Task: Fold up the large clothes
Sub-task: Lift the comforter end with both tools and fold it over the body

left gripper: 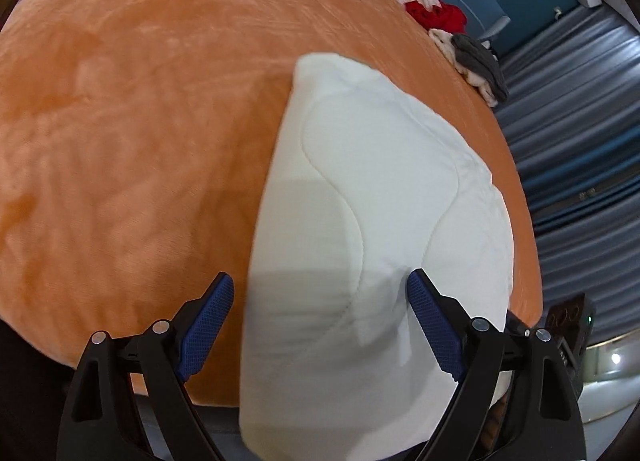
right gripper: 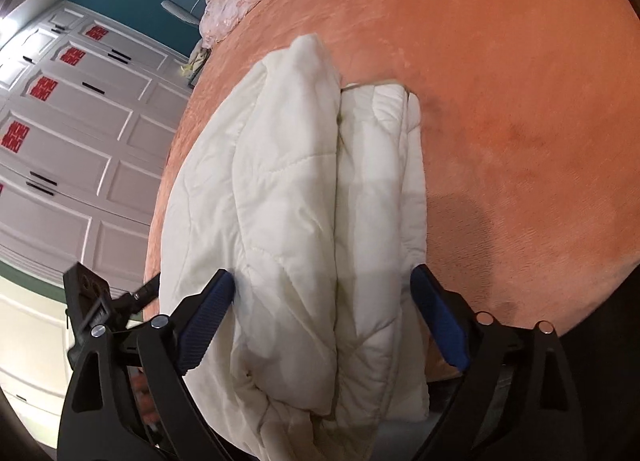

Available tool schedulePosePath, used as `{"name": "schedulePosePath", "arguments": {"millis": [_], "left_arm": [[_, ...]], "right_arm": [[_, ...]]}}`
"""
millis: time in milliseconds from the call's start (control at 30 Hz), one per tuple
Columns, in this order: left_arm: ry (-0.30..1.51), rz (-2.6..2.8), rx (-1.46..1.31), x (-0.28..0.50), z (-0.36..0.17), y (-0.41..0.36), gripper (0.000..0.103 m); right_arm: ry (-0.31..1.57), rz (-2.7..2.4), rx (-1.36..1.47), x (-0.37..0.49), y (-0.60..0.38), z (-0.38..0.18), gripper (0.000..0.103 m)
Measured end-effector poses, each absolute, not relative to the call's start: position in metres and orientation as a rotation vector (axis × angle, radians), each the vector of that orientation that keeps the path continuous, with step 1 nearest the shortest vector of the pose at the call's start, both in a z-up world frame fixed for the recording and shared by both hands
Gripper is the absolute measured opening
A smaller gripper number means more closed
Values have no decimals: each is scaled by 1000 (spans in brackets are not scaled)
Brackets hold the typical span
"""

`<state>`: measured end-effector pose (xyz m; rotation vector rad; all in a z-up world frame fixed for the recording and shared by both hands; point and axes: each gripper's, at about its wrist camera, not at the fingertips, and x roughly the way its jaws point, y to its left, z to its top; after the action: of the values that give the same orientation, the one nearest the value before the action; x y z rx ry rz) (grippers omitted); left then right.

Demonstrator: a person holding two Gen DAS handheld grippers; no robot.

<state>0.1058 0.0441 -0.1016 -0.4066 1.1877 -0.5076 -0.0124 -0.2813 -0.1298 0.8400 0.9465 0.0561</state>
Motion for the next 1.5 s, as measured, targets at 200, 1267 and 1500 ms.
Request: {"name": "schedulePosePath", "arguments": {"millis": [200, 1267, 1500], "left_arm": [[1156, -534, -463, 109, -113, 43, 92], [505, -680, -323, 82, 68, 76, 60], [380, -694, -311, 93, 104, 87, 60]], "right_arm": [[952, 83, 957, -12, -290, -154, 94], [521, 242, 526, 13, -230, 41, 31], [433, 273, 471, 34, -222, 86, 31]]}}
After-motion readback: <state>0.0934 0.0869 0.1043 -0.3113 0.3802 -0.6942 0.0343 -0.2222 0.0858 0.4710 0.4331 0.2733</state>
